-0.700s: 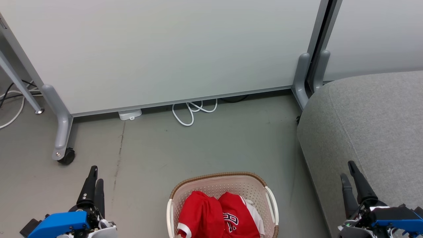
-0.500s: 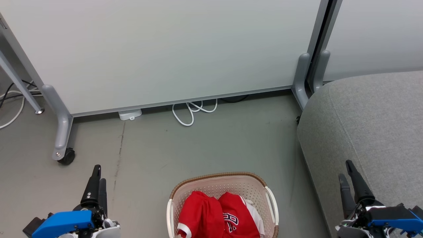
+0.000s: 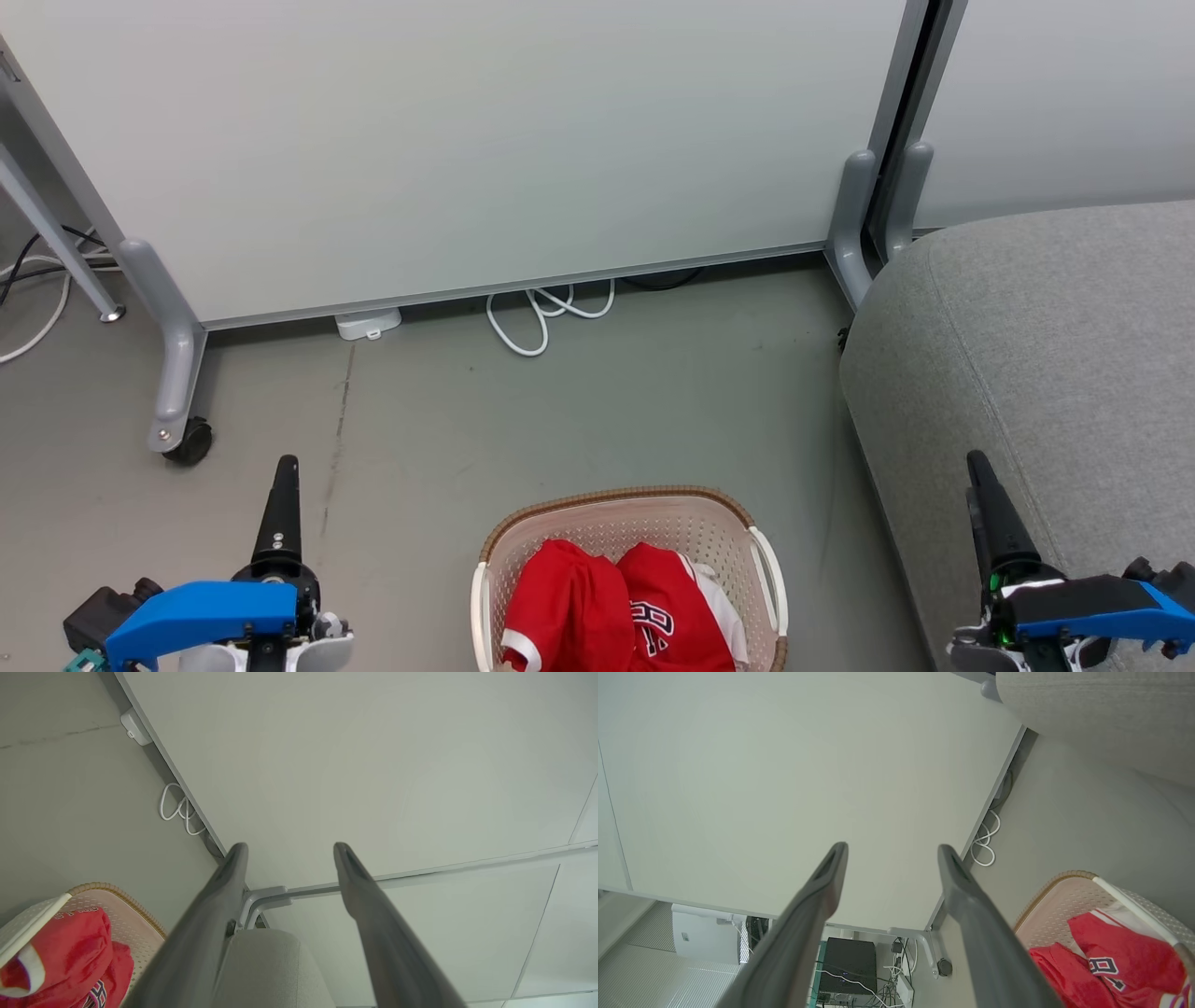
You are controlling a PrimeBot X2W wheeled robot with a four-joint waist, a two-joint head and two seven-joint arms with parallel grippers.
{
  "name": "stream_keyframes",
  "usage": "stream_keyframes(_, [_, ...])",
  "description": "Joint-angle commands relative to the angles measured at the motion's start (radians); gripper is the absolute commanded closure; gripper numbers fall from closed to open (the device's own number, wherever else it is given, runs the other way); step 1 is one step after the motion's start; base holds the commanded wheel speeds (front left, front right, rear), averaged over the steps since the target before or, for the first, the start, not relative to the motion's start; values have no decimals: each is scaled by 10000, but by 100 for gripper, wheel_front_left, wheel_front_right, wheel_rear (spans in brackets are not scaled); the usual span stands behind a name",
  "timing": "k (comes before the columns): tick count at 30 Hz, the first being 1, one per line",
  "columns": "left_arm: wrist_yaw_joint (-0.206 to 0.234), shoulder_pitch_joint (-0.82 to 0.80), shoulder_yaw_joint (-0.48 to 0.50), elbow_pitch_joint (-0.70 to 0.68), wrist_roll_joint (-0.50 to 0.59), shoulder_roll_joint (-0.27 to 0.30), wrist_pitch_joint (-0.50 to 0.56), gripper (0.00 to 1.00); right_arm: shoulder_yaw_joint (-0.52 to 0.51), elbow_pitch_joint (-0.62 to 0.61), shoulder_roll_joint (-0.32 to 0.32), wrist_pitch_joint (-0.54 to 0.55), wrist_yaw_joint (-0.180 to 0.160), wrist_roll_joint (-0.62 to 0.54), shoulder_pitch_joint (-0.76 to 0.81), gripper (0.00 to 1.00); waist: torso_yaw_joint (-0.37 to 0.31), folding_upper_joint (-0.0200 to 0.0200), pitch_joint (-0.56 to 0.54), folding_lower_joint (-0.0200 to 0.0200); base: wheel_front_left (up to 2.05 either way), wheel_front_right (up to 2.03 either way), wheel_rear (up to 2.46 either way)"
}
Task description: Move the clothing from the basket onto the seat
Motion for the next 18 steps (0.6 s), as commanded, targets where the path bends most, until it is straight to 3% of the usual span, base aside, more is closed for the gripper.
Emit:
stream_keyframes(1, [50,-208,-95,-217,408,81,-121,0,28,-181,-60,-120,10,-438,-223,0,4,0,0,0,0,0,0])
stream_keyframes(18, [248,-146,-699,-384,3416,93,-761,0,226,-223,-82,-763,15,-3763,-228,0,14,0,-16,0,0,0,0])
